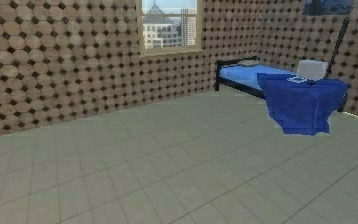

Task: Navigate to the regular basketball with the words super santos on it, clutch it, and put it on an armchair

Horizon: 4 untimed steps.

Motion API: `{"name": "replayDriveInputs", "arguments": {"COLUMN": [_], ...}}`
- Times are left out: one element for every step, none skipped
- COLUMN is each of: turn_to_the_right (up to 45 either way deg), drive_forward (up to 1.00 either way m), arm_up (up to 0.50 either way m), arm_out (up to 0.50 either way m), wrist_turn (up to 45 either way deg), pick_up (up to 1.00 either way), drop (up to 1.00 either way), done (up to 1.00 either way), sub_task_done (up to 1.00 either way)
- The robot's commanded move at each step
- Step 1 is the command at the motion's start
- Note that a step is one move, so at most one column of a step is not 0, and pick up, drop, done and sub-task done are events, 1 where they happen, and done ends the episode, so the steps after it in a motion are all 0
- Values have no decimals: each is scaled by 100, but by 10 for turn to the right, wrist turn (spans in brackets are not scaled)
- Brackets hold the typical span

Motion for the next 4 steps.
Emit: {"name": "replayDriveInputs", "arguments": {"turn_to_the_right": [0,0,0,0], "drive_forward": [0,0,0,0], "arm_up": [50,42,0,0], "arm_out": [0,0,0,0], "wrist_turn": [0,0,-450,-450], "pick_up": [0,0,0,0], "drop": [0,0,0,0], "done": [0,0,0,0], "sub_task_done": [0,0,0,0]}}
